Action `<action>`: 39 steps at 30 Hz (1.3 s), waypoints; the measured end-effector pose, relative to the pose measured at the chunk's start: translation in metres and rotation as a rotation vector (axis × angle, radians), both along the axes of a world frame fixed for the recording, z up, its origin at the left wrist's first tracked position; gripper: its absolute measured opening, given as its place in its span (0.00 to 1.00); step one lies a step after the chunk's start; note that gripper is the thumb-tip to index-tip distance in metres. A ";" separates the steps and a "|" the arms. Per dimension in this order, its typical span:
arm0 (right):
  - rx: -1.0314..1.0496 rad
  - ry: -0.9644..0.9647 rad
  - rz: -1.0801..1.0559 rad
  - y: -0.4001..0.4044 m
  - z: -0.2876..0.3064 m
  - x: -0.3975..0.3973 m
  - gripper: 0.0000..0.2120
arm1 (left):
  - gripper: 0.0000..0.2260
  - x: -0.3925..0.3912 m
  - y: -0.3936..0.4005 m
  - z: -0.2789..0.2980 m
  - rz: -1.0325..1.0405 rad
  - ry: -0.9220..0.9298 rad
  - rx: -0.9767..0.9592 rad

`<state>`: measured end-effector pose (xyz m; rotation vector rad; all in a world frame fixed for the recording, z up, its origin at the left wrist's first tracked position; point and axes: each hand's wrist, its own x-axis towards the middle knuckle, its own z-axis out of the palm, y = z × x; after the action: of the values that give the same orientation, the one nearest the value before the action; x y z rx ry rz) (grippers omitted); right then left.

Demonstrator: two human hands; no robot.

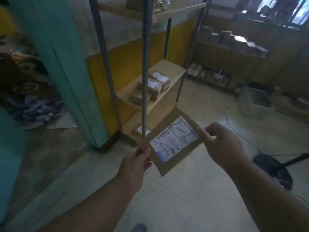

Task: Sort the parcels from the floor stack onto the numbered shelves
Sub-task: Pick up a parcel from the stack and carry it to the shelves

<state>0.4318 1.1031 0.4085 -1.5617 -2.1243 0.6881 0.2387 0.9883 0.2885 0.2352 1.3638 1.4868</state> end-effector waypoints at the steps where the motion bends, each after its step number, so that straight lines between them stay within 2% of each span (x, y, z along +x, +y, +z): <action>1: 0.008 -0.042 -0.027 0.017 0.002 0.010 0.15 | 0.10 0.005 0.025 0.006 -0.046 -0.005 0.017; 3: -0.024 -0.089 -0.078 0.052 -0.002 0.030 0.15 | 0.13 0.015 0.072 0.018 -0.143 0.015 0.030; 6: -0.088 0.017 -0.159 0.106 -0.018 0.057 0.14 | 0.19 0.032 0.140 0.021 -0.296 0.026 0.066; 8: -0.114 0.065 -0.165 0.144 -0.027 0.074 0.20 | 0.18 0.043 0.184 0.017 -0.327 0.068 0.086; 11: -0.138 0.074 -0.119 0.213 -0.037 0.093 0.28 | 0.13 0.057 0.249 0.006 -0.258 0.118 0.085; 14: -0.196 0.048 -0.054 0.290 -0.037 0.098 0.31 | 0.08 0.067 0.314 0.001 -0.204 0.150 0.065; 18: -0.304 -0.057 0.159 0.379 -0.028 0.088 0.32 | 0.09 0.063 0.382 0.006 -0.041 0.182 0.036; 23: -0.408 0.148 0.206 0.484 -0.050 0.050 0.28 | 0.09 0.038 0.452 0.001 0.073 0.167 -0.025; 26: -0.426 0.217 0.230 0.542 -0.077 0.016 0.23 | 0.07 0.017 0.500 -0.010 0.109 0.226 -0.104; 30: -0.361 0.165 0.219 0.615 -0.092 -0.024 0.22 | 0.07 -0.018 0.581 -0.013 0.136 0.319 -0.186; 34: -0.416 0.106 0.224 0.686 -0.079 -0.047 0.25 | 0.14 -0.050 0.661 0.008 0.111 0.425 -0.216; 36: -0.435 0.083 0.241 0.721 -0.076 -0.058 0.23 | 0.12 -0.063 0.690 0.012 0.102 0.493 -0.239; 39: -0.424 0.051 0.291 0.778 -0.090 -0.086 0.18 | 0.06 -0.084 0.728 0.002 0.217 0.545 -0.308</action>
<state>0.3458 1.8808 0.3181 -1.4160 -2.2951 1.3347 0.1543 1.7159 0.2905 0.3165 2.0894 1.4157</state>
